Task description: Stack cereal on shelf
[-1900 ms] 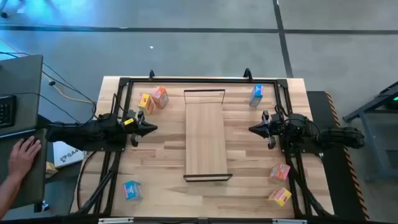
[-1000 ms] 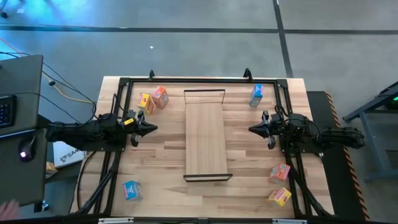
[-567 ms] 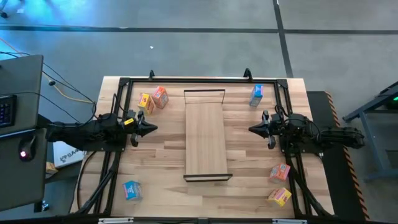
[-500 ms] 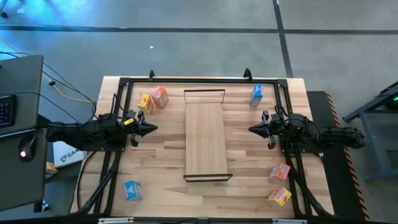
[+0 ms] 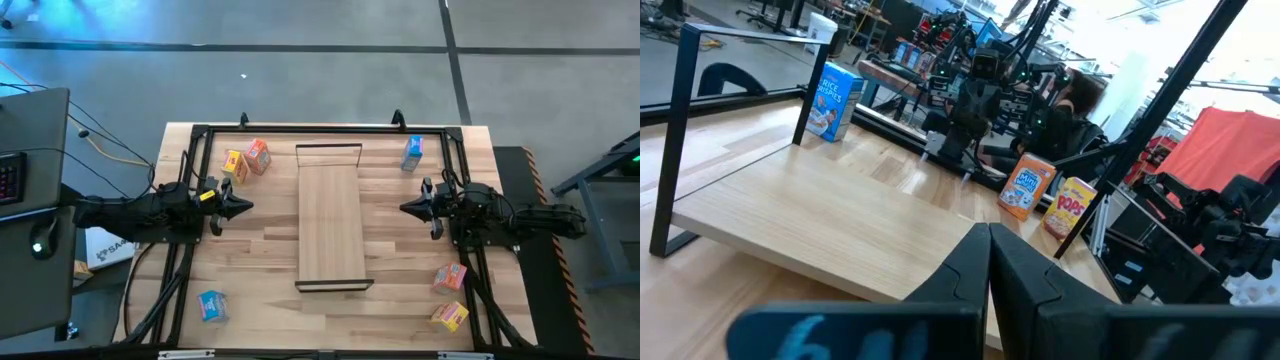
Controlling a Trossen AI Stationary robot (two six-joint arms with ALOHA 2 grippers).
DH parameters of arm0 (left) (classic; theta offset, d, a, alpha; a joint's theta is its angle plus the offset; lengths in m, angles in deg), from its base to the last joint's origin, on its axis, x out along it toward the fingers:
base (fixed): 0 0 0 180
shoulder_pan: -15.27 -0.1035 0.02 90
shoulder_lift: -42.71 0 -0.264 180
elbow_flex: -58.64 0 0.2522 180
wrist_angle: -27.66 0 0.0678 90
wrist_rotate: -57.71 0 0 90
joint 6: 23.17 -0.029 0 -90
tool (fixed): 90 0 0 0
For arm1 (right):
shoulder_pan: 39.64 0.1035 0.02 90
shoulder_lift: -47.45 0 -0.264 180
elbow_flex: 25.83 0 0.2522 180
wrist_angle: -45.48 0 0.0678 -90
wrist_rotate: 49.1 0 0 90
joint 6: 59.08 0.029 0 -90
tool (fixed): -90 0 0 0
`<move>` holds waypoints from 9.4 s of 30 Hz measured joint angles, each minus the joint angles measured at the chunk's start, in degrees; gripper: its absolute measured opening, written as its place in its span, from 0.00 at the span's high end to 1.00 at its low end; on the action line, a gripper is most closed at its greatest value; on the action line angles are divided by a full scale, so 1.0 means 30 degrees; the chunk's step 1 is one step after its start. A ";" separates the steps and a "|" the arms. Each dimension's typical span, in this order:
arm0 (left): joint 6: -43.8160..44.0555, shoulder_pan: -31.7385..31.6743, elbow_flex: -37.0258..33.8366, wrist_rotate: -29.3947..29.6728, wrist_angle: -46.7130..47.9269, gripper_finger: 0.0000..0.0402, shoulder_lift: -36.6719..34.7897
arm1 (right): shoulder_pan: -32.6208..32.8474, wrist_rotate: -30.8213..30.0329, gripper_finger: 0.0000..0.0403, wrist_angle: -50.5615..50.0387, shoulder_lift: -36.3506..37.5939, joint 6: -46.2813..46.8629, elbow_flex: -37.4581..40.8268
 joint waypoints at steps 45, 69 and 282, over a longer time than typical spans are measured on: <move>0.0000 -0.0004 0.0005 0.0000 0.0000 1.00 0.0000 | 0.0000 0.0003 1.00 0.0000 0.0000 0.0000 0.0004; 0.0000 0.0000 0.0005 0.0000 0.0000 1.00 -0.0002 | 0.0000 0.0001 1.00 0.0000 0.0000 0.0000 0.0007; 0.0000 -0.0002 0.0005 0.0066 0.0004 1.00 0.0000 | -0.2747 -0.5122 0.65 -1.1371 -2.8239 -0.2973 -2.3642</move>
